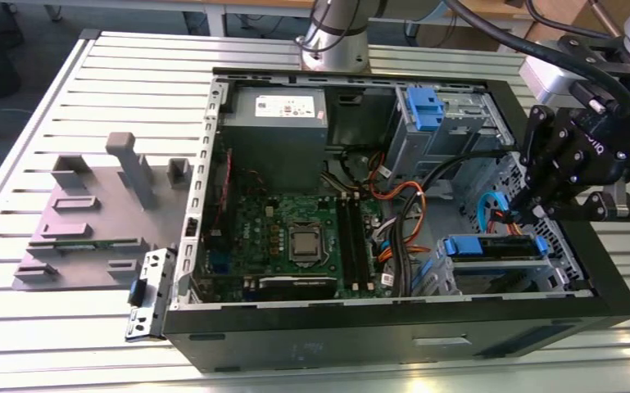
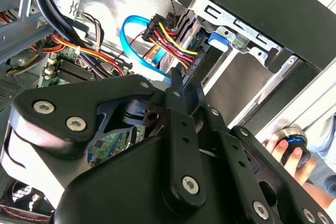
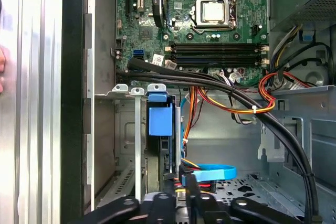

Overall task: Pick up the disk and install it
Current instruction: 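Insert the second disk wire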

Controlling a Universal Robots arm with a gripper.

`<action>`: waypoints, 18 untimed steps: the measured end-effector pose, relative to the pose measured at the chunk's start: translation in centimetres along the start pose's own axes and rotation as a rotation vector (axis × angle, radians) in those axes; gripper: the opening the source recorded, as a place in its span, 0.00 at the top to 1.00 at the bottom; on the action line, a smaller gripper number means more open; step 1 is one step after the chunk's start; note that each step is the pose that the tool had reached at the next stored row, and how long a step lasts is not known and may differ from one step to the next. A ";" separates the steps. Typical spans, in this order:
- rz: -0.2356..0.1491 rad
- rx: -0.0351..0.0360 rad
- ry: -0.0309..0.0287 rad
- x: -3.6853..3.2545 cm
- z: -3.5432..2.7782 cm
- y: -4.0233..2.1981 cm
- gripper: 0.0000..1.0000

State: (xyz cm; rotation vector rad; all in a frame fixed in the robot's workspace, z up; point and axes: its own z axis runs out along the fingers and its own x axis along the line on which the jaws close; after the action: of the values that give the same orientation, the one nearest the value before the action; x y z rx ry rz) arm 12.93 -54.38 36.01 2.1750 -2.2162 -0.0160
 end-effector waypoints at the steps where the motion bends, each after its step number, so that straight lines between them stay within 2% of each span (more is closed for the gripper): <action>1: 0.000 0.0000 0.0001 0.00 0.00 0.00 0.76; 9: 0.000 0.0000 -0.0001 -0.06 0.22 0.14 0.76; 12: 0.000 -0.0002 0.0000 -0.13 0.57 0.17 0.76; 15: 0.000 -0.0012 0.0000 -0.19 1.19 0.17 0.76; 18: 0.000 -0.0013 0.0003 -0.19 1.29 0.18 0.76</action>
State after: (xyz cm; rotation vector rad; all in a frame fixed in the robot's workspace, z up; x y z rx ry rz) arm 12.71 -54.21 34.72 2.1742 -2.2154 -0.0172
